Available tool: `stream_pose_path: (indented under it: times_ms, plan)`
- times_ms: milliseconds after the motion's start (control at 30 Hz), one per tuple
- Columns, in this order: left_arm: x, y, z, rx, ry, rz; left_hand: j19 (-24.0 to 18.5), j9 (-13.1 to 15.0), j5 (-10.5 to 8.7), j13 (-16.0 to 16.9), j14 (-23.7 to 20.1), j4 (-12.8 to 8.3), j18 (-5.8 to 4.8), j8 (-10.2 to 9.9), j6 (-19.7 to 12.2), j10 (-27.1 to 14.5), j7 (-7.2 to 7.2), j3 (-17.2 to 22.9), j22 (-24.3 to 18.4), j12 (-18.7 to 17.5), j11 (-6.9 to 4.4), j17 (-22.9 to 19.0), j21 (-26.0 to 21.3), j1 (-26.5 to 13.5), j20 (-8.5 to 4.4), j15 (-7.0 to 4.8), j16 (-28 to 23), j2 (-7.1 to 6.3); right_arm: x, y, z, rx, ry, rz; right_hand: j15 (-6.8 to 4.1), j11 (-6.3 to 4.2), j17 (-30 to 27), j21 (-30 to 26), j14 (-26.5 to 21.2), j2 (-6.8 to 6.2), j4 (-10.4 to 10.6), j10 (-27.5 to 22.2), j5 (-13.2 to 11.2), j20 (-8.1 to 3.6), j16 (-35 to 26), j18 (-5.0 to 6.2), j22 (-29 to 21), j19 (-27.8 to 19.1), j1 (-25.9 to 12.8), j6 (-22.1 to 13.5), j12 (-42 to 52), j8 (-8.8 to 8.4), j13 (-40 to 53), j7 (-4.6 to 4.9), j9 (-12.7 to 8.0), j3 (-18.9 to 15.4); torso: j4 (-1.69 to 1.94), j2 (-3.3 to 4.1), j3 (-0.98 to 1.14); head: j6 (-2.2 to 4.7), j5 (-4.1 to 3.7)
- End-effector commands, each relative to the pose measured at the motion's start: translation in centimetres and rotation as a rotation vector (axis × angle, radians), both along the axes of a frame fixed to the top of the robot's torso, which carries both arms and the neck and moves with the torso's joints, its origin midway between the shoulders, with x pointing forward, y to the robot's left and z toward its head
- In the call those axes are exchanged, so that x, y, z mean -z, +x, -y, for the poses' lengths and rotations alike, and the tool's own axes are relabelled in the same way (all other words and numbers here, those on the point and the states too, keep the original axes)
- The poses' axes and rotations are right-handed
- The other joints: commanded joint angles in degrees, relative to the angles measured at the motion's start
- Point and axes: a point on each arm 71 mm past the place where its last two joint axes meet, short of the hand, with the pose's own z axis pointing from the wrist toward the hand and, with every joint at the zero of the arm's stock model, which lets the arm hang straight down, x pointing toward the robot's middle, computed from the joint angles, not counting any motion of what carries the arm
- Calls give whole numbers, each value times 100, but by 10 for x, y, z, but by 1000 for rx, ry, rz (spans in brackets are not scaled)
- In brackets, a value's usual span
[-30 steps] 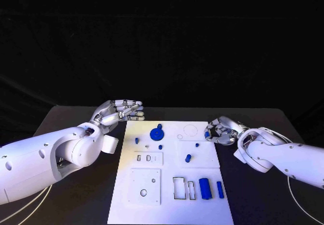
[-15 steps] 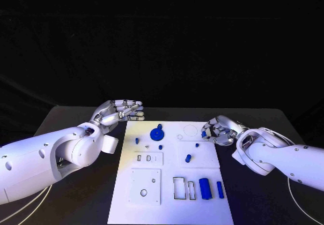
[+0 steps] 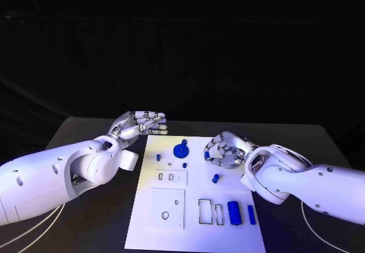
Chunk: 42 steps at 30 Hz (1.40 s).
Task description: Assemble the parts on the task board
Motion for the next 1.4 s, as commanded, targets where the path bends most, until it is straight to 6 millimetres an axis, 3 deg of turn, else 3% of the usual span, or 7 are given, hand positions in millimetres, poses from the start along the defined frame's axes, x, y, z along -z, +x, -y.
stream_pose_path:
  times_ms: [33, 267, 300, 467, 667, 900, 1400]
  plan:
    - [-1, 0, 3, 16, -6, 7, 11, 5, -3, 3, -36, -32, 70, -13, -23, -36, 186, 17, 10, -21, 20, 5, 19, -1, -2, 1, -33, 72, 3, -3, -17, 1, -56, -1, -41, 4, 1450, 4, 575, 9, -1, 5, 28, -53, 29, -67, 981, 165, -49, 21, 2, 33, 619, -1, 15, 48, 1, -3, -11, -19, 34]
    - [0, 1, 7, 24, -8, 5, 11, 5, -3, 3, -36, -32, 70, -13, -23, -36, 186, 17, 10, -21, 20, 5, 19, -1, -2, 1, -33, 72, 15, -12, -55, -58, -93, 0, -44, 0, 1418, -26, 568, 5, -5, -2, 27, -56, 21, -59, 961, 147, -73, 27, -6, 43, 610, -6, 18, 64, 31, -8, -29, -27, 34]
    - [0, 1, 8, 25, -9, 4, 11, 5, -3, 3, -36, -32, 70, -13, -23, -36, 186, 17, 10, -21, 20, 5, 19, -1, -2, 1, -33, 72, 18, -13, -60, -65, -99, 0, -45, 0, 1415, -25, 567, 1, -5, -2, 27, -56, 21, -59, 962, 148, -80, 25, -6, 44, 610, -6, 18, 66, 32, -1, -22, -41, 38]
    - [0, 2, 8, 28, -8, 1, 15, 6, -6, 3, -36, -43, 69, -13, -26, -37, 186, 26, 11, -21, 20, 10, 25, 4, -3, 0, -37, 77, 29, -19, -74, -89, -123, 3, -47, -1, 1407, -31, 565, -16, -6, -7, 24, -58, 19, -58, 959, 145, -110, 20, -12, 47, 604, -7, 18, 73, -2, 20, -11, -66, 108]
    - [1, 2, 8, 30, -5, -6, 15, 6, -6, 3, -36, -43, 69, -13, -26, -37, 186, 26, 11, -21, 20, 10, 25, 4, -3, 0, -37, 77, 36, -20, -84, -104, -137, 10, -50, -3, 1397, -42, 563, -79, 1, -7, 18, -62, 16, -55, 953, 140, -206, 8, -16, 56, 602, -9, 18, 73, 1, 21, -17, -109, 120]
    - [1, 2, 8, 35, -5, -11, 15, 6, -6, 3, -36, -43, 69, -13, -26, -37, 186, 26, 11, -21, 20, 10, 25, 4, -3, 0, -37, 77, 41, -23, -93, -121, -143, 15, -50, -4, 1395, -47, 563, -90, 2, -4, 17, -62, 16, -54, 951, 138, -227, 8, -14, 60, 605, -10, 18, 74, 7, 19, -4, -134, 134]
    - [1, 2, 7, 39, -4, -16, 16, 6, -7, 3, -35, -49, 69, -13, -26, -37, 187, 29, 12, -21, 20, 15, 29, 2, -4, 0, -39, 78, 47, -23, -95, -129, -158, 20, -52, -4, 1392, -61, 562, -142, 4, 0, 15, -65, 15, -51, 944, 133, -299, -4, -13, 66, 609, -10, 16, 73, 6, 20, -11, -160, 146]
